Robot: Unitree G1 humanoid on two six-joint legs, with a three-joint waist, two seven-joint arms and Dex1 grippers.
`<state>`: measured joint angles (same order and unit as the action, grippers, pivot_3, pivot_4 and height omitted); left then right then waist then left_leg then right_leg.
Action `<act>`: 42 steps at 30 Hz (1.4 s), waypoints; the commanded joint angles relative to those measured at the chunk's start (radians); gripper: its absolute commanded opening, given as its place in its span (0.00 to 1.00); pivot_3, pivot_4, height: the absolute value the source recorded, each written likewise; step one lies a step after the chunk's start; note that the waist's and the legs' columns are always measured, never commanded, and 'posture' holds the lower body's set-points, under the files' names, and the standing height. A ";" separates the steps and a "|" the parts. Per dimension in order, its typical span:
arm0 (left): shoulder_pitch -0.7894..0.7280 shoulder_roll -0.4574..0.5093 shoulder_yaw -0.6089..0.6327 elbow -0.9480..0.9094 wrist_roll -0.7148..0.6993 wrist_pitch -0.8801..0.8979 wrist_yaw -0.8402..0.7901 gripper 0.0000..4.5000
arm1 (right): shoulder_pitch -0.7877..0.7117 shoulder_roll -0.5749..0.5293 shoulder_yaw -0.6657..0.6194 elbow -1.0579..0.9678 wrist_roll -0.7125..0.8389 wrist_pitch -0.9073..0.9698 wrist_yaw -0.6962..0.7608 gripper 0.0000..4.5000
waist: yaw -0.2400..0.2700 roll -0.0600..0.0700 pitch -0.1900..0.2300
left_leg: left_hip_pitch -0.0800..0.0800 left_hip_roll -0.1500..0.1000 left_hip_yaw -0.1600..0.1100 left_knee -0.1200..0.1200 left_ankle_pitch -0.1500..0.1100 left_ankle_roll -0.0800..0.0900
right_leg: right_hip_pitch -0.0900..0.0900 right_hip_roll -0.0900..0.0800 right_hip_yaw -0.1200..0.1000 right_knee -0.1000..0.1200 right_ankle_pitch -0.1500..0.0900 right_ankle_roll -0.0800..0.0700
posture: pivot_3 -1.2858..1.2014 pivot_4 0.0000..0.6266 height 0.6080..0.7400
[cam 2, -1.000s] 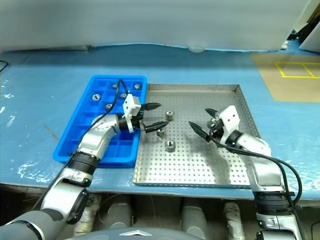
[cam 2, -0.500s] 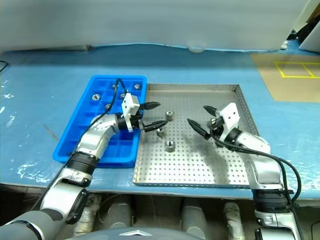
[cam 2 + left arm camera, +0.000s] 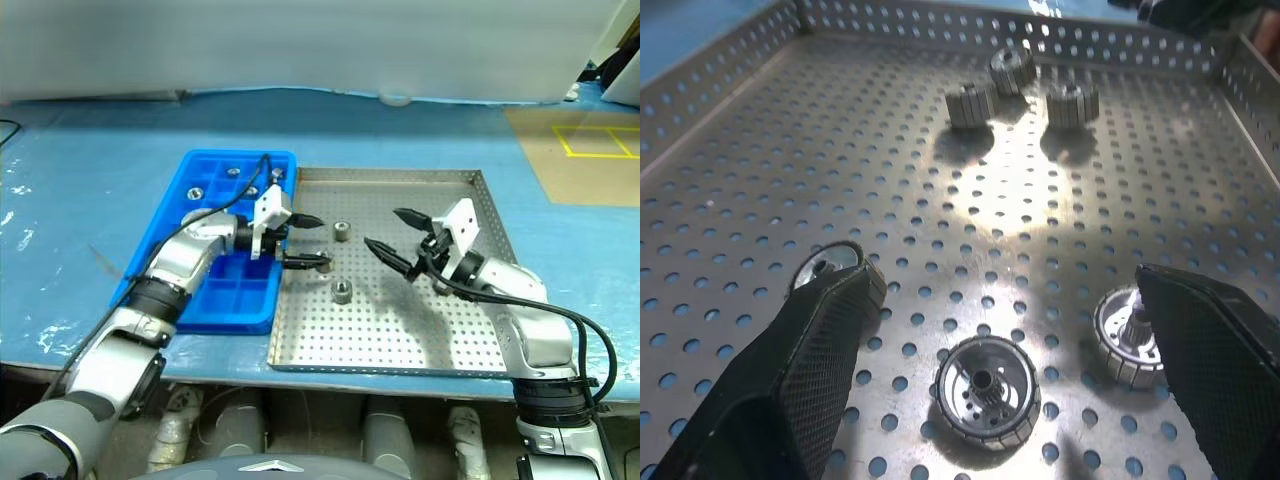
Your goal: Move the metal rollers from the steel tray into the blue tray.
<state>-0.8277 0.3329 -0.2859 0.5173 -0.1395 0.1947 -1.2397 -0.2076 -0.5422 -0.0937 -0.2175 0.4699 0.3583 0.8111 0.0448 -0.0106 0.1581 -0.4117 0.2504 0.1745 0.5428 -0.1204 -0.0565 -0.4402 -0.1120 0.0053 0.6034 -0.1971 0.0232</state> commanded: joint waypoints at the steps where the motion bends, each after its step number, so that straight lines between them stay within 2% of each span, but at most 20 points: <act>1: -0.075 -0.010 -0.051 0.072 0.057 -0.002 -0.037 1.00 | -0.003 -0.007 -0.001 -0.049 0.004 -0.007 0.001 0.98 | 0.000 0.000 0.000 | 0.000 0.000 0.000 0.000 0.000 0.000 | 0.000 0.000 0.000 0.000 0.000 0.000 | 0.44 0.24 1.00; 12: -0.204 -0.081 -0.146 0.348 0.235 -0.134 -0.037 1.00 | 0.036 -0.004 -0.006 -0.080 -0.015 -0.013 -0.031 0.98 | -0.001 0.000 0.000 | 0.001 0.000 0.000 0.001 0.000 0.000 | 0.001 0.000 0.000 0.000 0.000 0.000 | 0.43 0.24 1.00; 15: -0.213 -0.084 -0.186 0.385 0.290 -0.168 -0.056 0.87 | 0.037 -0.004 -0.005 -0.082 -0.016 -0.015 -0.036 1.00 | -0.003 0.001 0.000 | 0.002 0.000 0.000 0.001 0.000 0.000 | 0.002 0.000 0.000 0.000 0.000 0.000 | 0.43 0.24 1.00; 21: -0.246 -0.091 -0.245 0.429 0.371 -0.227 -0.090 0.42 | 0.034 0.000 -0.003 -0.079 -0.020 -0.019 -0.041 1.00 | -0.007 0.001 -0.001 | 0.005 0.000 0.000 0.000 0.000 0.000 | 0.003 0.000 0.001 0.000 0.000 0.000 | 0.43 0.24 1.00; 22: -0.257 -0.094 -0.248 0.437 0.378 -0.239 -0.093 0.37 | 0.032 0.001 -0.001 -0.078 -0.021 -0.020 -0.042 1.00 | -0.007 0.001 -0.001 | 0.005 0.000 0.000 0.000 0.000 0.000 | 0.003 0.000 0.001 0.000 0.000 0.000 | 0.43 0.24 1.00; 25: -0.279 -0.100 -0.249 0.454 0.389 -0.261 -0.106 0.37 | 0.031 0.001 0.000 -0.077 -0.023 -0.022 -0.045 1.00 | -0.006 0.001 -0.001 | 0.004 0.000 0.000 0.000 0.000 0.000 | 0.003 0.000 0.001 0.000 0.000 0.000 | 0.43 0.24 1.00; 28: -0.287 -0.114 -0.210 0.447 0.359 -0.252 -0.112 0.37 | 0.028 0.003 0.002 -0.077 -0.022 -0.022 -0.047 1.00 | -0.006 0.001 -0.001 | 0.004 0.000 0.000 0.000 0.000 0.000 | 0.003 0.000 0.001 0.000 0.000 0.000 | 0.43 0.24 1.00; 32: -0.244 -0.121 -0.049 0.297 0.178 -0.076 -0.150 0.37 | 0.023 0.016 0.002 -0.092 -0.001 -0.016 -0.049 1.00 | -0.004 0.001 -0.001 | 0.002 -0.001 0.000 0.000 0.000 0.000 | 0.001 0.000 0.001 0.000 0.000 0.000 | 0.43 0.24 1.00; 35: -0.195 -0.120 0.046 0.157 0.080 0.092 -0.105 0.37 | 0.010 0.023 0.010 -0.081 -0.017 -0.032 -0.048 1.00 | -0.001 0.002 0.000 | 0.000 0.000 0.000 0.000 0.000 0.000 | 0.000 0.000 0.000 0.000 0.000 -0.001 | 0.44 0.24 1.00; 40: -0.034 -0.117 0.232 -0.149 -0.024 0.310 0.163 0.37 | -0.051 0.027 0.043 -0.033 -0.021 -0.038 -0.010 1.00 | -0.004 0.002 0.000 | 0.000 0.000 0.000 -0.001 0.000 0.001 | 0.000 0.000 0.000 0.000 0.000 -0.001 | 0.46 0.24 1.00; 42: 0.014 -0.129 0.291 -0.228 -0.041 0.335 0.283 0.37 | -0.070 0.028 0.051 -0.018 -0.021 -0.040 0.006 1.00 | -0.003 0.002 0.000 | 0.000 0.000 0.000 0.000 0.000 0.001 | 0.000 0.000 0.000 0.000 0.000 -0.001 | 0.47 0.24 1.00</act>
<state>-0.8170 0.2066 -0.0553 0.3757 -0.1461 0.5019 -1.0482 -0.2621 -0.5135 -0.0445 -0.2316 0.4423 0.3369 0.8013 0.0422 -0.0086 0.1579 -0.4117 0.2507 0.1745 0.5424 -0.1207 -0.0560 -0.4404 -0.1120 0.0047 0.6029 -0.1969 0.0223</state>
